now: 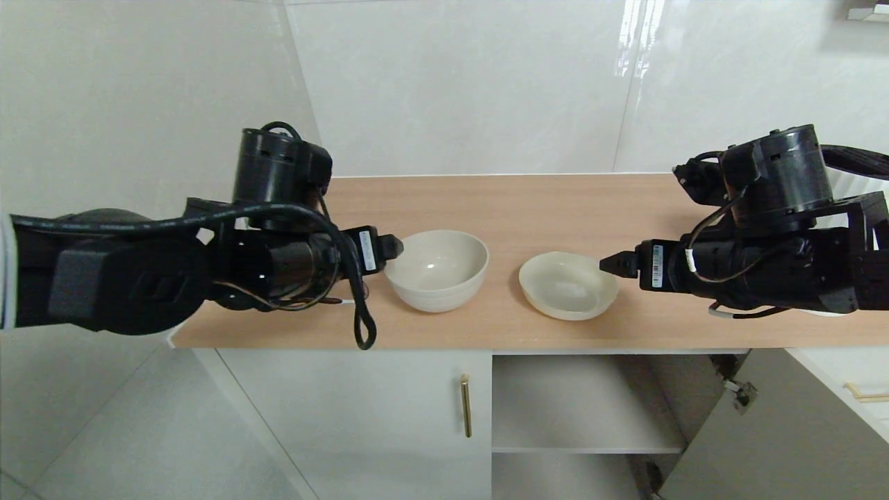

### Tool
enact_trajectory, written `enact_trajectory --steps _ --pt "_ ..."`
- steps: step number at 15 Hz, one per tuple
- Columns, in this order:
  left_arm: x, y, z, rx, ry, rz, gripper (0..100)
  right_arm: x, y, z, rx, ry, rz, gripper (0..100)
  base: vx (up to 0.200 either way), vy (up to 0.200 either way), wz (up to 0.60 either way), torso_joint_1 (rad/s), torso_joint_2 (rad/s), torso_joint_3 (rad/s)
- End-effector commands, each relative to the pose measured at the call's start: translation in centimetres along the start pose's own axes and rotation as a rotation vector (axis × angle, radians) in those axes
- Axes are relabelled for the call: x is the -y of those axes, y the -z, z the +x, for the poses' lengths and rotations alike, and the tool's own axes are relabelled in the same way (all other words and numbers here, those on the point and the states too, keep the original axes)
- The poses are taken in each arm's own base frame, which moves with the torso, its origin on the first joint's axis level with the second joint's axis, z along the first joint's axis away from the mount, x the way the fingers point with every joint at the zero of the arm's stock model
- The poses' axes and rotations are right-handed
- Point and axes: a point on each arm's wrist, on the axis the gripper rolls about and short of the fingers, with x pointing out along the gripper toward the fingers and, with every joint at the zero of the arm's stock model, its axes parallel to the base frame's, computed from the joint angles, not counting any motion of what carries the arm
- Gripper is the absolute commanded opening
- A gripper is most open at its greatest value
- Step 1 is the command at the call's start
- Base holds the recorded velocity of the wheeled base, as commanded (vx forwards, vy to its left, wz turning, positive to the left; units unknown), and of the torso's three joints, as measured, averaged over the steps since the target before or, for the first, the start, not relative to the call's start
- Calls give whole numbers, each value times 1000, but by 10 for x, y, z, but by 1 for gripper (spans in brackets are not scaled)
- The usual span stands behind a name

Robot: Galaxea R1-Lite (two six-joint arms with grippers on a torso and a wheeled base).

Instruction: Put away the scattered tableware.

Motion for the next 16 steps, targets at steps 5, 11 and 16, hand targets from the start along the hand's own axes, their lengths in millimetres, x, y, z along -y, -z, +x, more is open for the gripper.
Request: enact_trajectory --steps 5,11,16 --pt "7 19 26 -58 -12 26 100 -1 -1 -2 20 -7 2 100 0 0 0 0 0 0" --pt "10 23 35 -53 4 25 0 -1 -3 -6 31 -11 6 100 0 0 0 0 0 0" --pt "11 18 31 -24 21 2 0 0 -3 -6 31 -11 13 100 0 0 0 0 0 0"
